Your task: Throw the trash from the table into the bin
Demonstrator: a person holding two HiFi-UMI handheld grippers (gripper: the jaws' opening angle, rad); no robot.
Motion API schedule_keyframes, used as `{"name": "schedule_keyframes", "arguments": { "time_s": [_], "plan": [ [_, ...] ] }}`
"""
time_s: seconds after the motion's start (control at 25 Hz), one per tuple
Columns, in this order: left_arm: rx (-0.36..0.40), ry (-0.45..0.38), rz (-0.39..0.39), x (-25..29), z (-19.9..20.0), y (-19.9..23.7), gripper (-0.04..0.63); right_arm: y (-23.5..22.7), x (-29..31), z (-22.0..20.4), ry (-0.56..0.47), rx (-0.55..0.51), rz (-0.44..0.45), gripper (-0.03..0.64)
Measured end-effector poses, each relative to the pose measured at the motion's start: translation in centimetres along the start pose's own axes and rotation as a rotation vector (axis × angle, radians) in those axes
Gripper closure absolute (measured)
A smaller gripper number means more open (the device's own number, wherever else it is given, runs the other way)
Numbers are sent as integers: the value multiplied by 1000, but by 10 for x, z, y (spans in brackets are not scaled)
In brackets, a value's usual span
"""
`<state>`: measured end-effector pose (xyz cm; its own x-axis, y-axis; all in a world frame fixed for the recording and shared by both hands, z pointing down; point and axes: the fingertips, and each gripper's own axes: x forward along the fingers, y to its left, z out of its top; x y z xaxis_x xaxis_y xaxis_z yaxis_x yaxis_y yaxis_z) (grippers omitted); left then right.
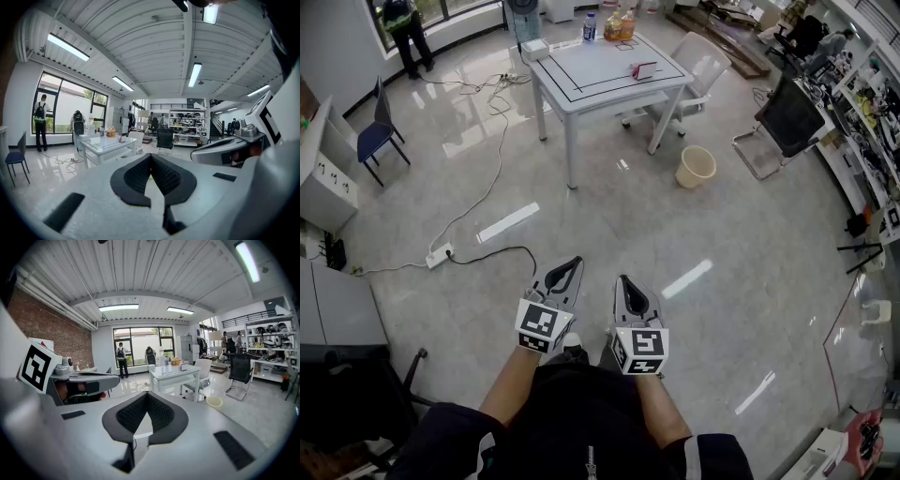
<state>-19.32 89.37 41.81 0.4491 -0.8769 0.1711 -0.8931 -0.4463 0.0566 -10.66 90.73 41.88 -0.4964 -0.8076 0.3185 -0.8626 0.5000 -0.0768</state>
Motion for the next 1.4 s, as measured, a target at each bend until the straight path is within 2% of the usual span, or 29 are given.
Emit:
{"name": "schedule_keyframes", "arguments": {
  "time_s": [0.28, 0.56, 0.88, 1.16, 1.4],
  "plan": [
    [-9, -5, -1, -6, 1, -3, 588, -1, -8, -3, -39, 17, 9, 604],
    [-3, -20, 2, 3, 4, 2, 588, -24, -3, 13, -72, 6, -38, 604],
    [-11, -8, 0, 11, 0, 10, 588, -25, 3, 9, -48, 3, -34, 604],
    [-4, 11, -10, 45, 6, 15, 588, -53, 22, 9, -15, 23, -53, 604],
    [-9, 49, -22, 107, 5, 30, 588, -97, 74, 12, 8, 62, -44, 604]
  ]
}}
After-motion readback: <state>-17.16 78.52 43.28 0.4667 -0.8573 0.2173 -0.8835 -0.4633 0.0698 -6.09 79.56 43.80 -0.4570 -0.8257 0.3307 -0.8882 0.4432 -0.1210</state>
